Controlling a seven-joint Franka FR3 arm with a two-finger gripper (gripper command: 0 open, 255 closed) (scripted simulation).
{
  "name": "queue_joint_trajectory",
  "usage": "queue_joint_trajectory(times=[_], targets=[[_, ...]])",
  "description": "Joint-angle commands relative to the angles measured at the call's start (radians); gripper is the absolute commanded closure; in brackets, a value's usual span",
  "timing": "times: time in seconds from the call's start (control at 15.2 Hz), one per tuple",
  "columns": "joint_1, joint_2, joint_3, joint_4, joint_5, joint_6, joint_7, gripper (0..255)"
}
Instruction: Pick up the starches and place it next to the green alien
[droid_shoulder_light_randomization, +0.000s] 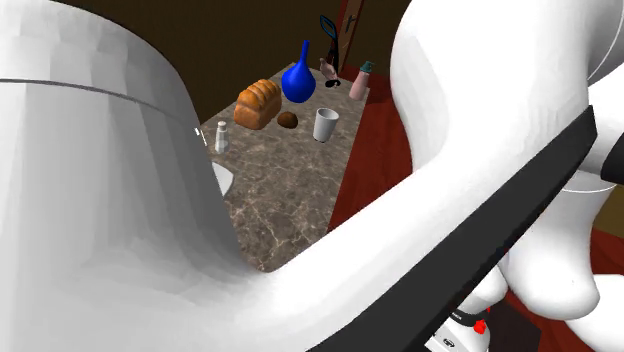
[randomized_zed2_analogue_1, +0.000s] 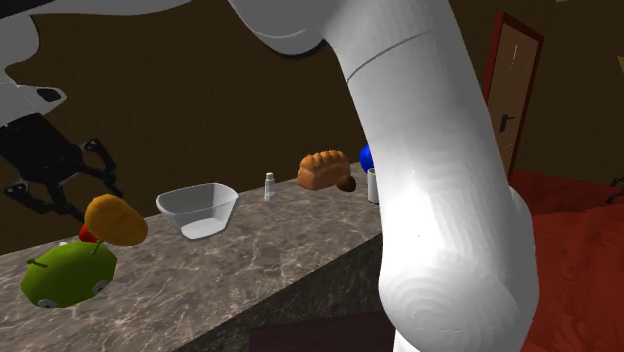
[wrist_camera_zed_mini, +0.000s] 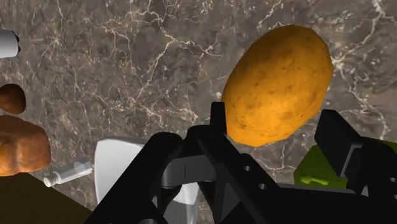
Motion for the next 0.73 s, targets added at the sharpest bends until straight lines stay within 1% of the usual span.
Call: queue_joint_trajectory(times=[0.0,0.2,0.26,0.66], targets=[[0.044,0.038,0.009,0.055,0.000,-0.033,0.039,255],[0.114,0.100,0.018,0.146,-0.004,-0.081,0.093,255],[0.125,0.109,0.019,0.161,-0.005,-0.089,0.100,255],[0.114,0.120,0.016,0.095,-0.007,-0.018,0.121,255]])
